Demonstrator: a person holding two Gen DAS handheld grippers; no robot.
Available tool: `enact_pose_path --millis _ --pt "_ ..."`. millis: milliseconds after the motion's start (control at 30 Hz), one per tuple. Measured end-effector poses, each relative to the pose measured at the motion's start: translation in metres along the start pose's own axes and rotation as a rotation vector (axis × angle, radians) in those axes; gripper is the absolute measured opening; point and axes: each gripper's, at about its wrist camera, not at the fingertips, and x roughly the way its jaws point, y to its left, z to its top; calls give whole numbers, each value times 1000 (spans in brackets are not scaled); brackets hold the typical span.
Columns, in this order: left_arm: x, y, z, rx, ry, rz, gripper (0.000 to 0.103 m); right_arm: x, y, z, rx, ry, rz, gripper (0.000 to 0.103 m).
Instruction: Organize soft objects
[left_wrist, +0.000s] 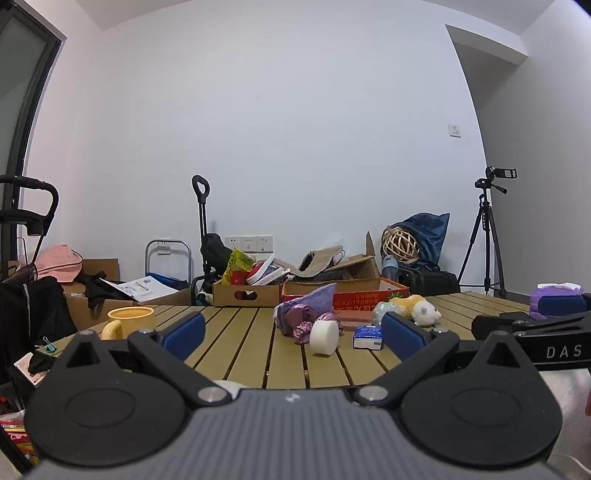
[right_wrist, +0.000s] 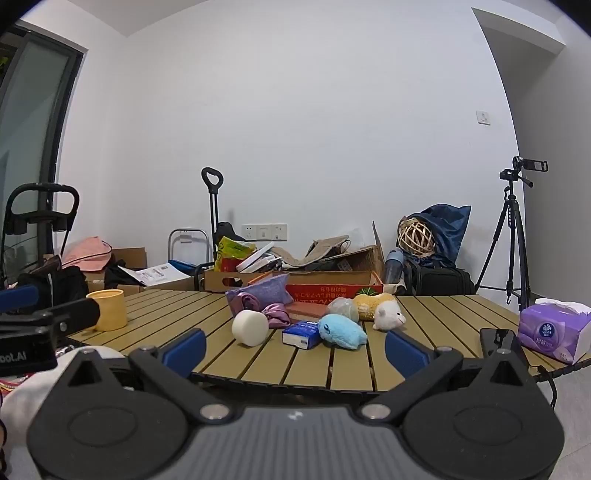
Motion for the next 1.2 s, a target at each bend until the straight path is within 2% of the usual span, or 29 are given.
enact_pose_path --millis 267,400,1200 --pt "-1 0 0 1 10 2 103 3 -2 1 3 5 -1 103" --pt "5 0 -12 0 12 3 103 2 0 -1 2 6 -2 103" --pt "6 2 -8 -1 38 1 103 4 0 0 9 13 -3 103"
